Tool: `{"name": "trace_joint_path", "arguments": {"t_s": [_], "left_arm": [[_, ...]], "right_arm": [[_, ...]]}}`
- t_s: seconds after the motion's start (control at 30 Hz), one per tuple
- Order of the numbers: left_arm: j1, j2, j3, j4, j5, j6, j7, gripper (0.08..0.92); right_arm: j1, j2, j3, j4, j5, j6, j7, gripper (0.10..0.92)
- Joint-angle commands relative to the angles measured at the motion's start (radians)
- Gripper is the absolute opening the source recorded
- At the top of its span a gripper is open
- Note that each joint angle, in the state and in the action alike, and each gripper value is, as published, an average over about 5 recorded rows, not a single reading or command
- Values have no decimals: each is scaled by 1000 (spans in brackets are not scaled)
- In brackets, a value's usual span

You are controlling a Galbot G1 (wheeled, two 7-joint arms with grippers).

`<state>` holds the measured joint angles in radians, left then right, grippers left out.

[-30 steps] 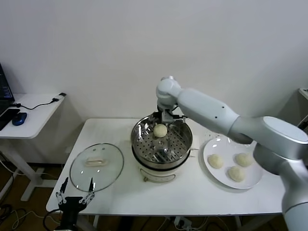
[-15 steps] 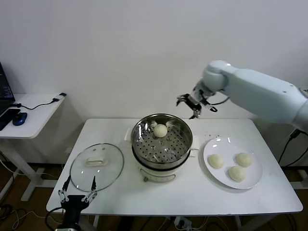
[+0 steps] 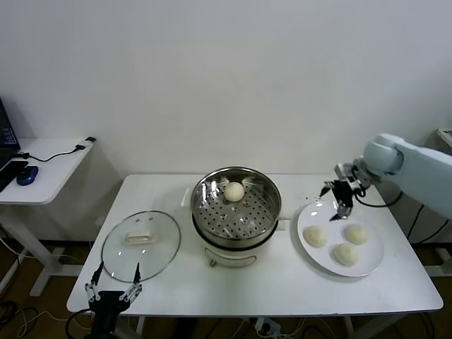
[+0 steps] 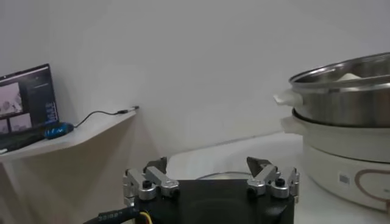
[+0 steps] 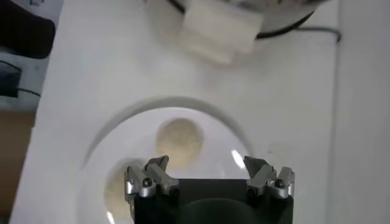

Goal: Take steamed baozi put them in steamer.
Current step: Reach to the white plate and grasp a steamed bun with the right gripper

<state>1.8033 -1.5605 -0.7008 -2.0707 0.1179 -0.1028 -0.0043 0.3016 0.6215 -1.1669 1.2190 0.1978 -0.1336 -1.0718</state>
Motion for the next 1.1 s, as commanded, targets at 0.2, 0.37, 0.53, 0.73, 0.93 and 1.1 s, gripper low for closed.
{"name": "trace_joint_path", "arguments": {"t_s": [0.2,0.37,0.53,0.73,0.93,1.1], "left_arm": [[10,-2,-11,4,-4,-7,-1,823],[13,-1,-14,12,-11,-16,0,823],[13,-1,-15,17,-15,-20,1,823],[14,-2,-18,23,-14,-21,0,823],[13,-1,-24,30,-9,-28,-11,823],[12,0,-24,31,-7,-30,-13,823]], "right_arm": [[-307,52,232,-120,-108,-42,0,823],[-316,127,265,-208,-138,-15,9,823],[-302,184,289,-271,-143,1,11,823],[-292,219,281,-297,-144,5,-2,823],[-296,224,270,-290,-148,3,-25,823],[-290,225,271,-299,-159,6,-30,784]]}}
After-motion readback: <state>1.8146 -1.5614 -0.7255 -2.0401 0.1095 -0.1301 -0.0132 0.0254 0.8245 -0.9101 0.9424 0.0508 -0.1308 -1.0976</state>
